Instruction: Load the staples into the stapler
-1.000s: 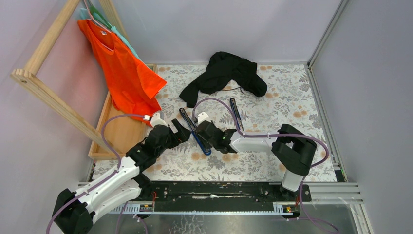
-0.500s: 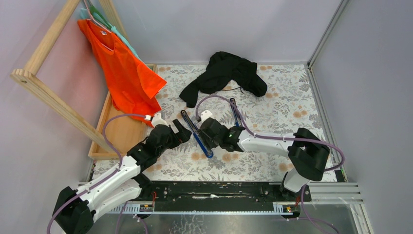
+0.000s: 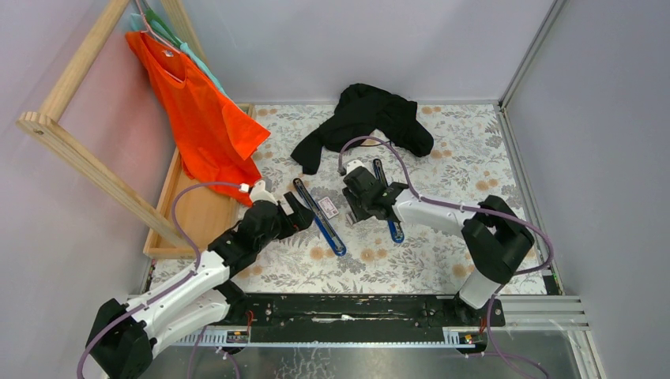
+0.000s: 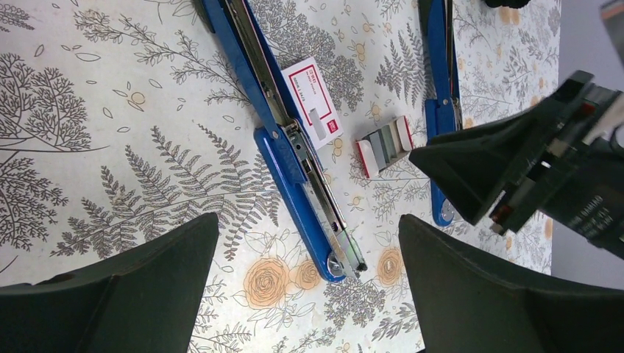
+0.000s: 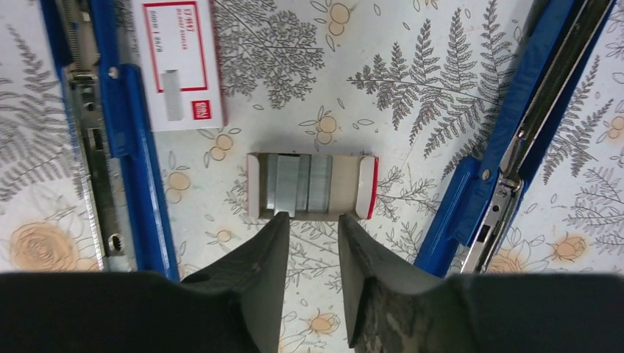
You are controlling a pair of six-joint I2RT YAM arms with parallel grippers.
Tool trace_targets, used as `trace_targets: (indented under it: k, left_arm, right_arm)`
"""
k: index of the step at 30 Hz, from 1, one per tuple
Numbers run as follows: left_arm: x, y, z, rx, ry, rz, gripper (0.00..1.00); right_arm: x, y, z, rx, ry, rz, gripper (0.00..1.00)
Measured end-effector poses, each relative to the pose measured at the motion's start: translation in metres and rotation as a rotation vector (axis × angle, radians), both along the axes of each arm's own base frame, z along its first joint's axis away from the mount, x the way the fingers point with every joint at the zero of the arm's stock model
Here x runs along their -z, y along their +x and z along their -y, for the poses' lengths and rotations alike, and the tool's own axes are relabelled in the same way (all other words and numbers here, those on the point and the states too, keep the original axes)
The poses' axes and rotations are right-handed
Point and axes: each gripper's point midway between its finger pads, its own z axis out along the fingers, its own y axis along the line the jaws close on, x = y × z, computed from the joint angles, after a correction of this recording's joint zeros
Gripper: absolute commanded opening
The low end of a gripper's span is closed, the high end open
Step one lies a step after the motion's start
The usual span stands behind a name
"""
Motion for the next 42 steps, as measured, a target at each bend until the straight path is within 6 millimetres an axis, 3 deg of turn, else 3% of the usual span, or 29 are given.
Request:
trace_targets:
  k: [9, 22, 30, 42]
  left_arm:
    - [0.002, -0.001, 0.004, 0.027, 0.004, -0.002, 1.0]
    - [0.009, 0.0, 0.007, 0.047, 0.019, -0.018, 1.0]
    - [0.007, 0.0, 0.009, 0.054, 0.013, -0.01, 0.99]
    - [-0.01, 0.002, 0.019, 0.087, -0.046, 0.039, 0.99]
  right_arm:
    - [0.033, 0.011, 0.013, 0.024, -0.039, -0.086, 0.28]
    - [0.046, 0.015, 0.012, 0.023, -0.038, -0.127, 0.21]
    - [0.047, 0.017, 0.01, 0.021, -0.019, -0.138, 0.0]
    - [0.042, 0.021, 0.015, 0.055, 0.013, -0.12, 0.0]
